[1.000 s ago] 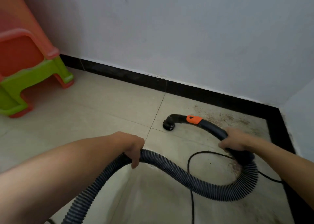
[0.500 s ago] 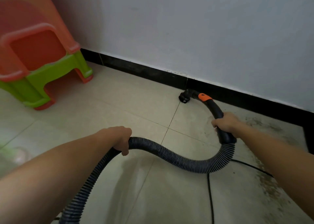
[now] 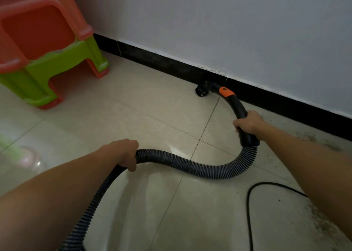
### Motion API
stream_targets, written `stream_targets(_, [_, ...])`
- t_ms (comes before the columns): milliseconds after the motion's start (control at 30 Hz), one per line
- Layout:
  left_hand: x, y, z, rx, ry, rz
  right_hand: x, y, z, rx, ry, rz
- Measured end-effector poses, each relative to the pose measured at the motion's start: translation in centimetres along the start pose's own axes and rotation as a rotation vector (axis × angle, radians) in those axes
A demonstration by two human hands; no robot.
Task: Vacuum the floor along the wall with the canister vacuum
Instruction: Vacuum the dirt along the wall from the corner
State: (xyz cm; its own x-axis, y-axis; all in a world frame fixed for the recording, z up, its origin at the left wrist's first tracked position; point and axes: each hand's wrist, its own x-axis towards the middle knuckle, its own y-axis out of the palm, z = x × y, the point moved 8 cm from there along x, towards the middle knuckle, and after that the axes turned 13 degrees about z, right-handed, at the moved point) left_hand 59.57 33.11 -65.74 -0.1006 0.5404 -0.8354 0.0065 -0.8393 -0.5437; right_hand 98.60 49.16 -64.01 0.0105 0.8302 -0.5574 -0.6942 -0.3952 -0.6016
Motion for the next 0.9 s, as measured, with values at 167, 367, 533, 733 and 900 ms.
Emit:
stream_targets(167, [-0.1, -0.5, -5.9, 0.037, 0.119, 0.044, -3.8, -2.7, -3.4, -0.129, 0.029, 0.079])
stream_targets(367, [-1.3, -1.6, -11.1, 0.16, 0.188, 0.05, -9.9, -2.2, -7.9, -0.309, 0.02, 0.162])
stream_targets(533, [-2.7, -2.8, -13.8, 0.162, 0.237, -0.01, -11.6, -5.3, -10.3, -0.424, 0.122, -0.045])
stream_targets(733, [-4.2, -3.6, -16.3, 0.113, 0.277, -0.051, -10.2, -9.9, -7.6, -0.585, 0.164, -0.222])
stream_targets(900, [-4.3, -3.7, -16.1, 0.107, 0.282, -0.038, -10.4, -11.8, -10.9, -0.461, 0.224, -0.238])
